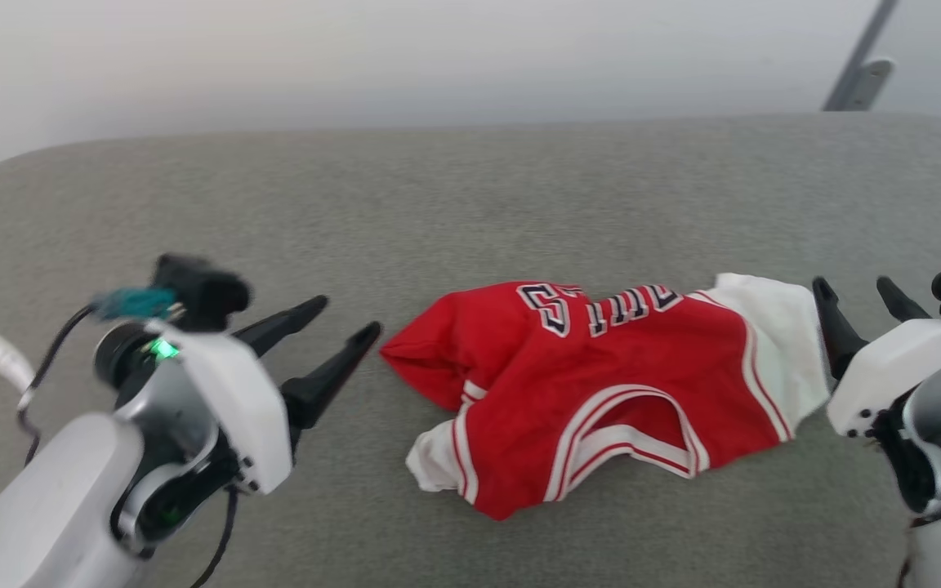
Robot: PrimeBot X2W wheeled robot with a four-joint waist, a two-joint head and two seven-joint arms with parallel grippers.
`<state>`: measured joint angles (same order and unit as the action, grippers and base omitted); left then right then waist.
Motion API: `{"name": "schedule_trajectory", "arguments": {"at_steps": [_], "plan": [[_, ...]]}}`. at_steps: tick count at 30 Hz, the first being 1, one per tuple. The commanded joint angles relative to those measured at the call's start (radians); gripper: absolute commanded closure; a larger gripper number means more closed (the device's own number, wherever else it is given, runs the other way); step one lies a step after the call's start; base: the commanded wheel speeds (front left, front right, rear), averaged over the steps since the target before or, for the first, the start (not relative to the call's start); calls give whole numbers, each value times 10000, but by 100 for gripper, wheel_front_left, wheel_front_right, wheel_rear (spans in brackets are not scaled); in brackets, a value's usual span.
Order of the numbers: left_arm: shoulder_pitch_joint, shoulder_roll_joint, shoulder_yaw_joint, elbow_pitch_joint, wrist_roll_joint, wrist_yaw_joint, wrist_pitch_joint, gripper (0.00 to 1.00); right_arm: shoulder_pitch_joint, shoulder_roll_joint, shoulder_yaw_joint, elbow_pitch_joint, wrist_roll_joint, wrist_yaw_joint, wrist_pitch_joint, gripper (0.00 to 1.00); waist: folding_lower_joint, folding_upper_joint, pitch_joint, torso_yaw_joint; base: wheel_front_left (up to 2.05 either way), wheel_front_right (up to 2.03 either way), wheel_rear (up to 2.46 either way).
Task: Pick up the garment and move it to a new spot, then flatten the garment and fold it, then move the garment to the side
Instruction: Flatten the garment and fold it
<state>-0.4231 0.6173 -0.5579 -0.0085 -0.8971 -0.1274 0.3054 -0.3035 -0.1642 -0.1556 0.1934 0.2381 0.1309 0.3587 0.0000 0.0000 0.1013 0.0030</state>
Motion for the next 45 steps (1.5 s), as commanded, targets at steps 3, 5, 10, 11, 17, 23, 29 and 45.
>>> {"name": "schedule_trajectory", "arguments": {"at_steps": [3,5,10,11,17,23,29,45], "plan": [[-656,-11,-439,53,-166,-28,664,0,270,343,133,-470,-319,-2,-714,0,0,0,-1,-447,0,0,0],[-1100,21,-765,181,-298,-28,1216,0,368,544,367,-759,-446,-3,-1275,0,0,0,41,-692,0,0,0],[-2167,29,-1437,794,-534,-28,2455,0,557,827,996,-1099,-614,-3,-2568,0,0,0,216,-1303,0,0,0],[-2305,-9,-1571,930,-632,-28,2705,0,590,867,1040,-1099,-615,-3,-2773,0,0,0,252,-1416,0,0,0],[-3127,-101,-2354,1873,-674,-28,3995,0,740,1089,1087,-947,-393,-2,-3366,0,0,0,499,-1999,0,0,0],[-3716,-282,-3233,3213,5,-28,4308,0,717,1146,1235,-983,-121,-2,-3598,0,0,0,900,-2396,0,0,0],[-4235,-405,-3983,4547,87,-26,3855,100,526,1131,1506,-971,374,-3,-3975,0,0,0,1275,-2643,0,0,0],[-5592,1055,-4440,5354,-275,-23,3143,100,599,1132,1122,-973,451,-2,-4299,0,0,0,1316,-2198,0,0,0]]}}
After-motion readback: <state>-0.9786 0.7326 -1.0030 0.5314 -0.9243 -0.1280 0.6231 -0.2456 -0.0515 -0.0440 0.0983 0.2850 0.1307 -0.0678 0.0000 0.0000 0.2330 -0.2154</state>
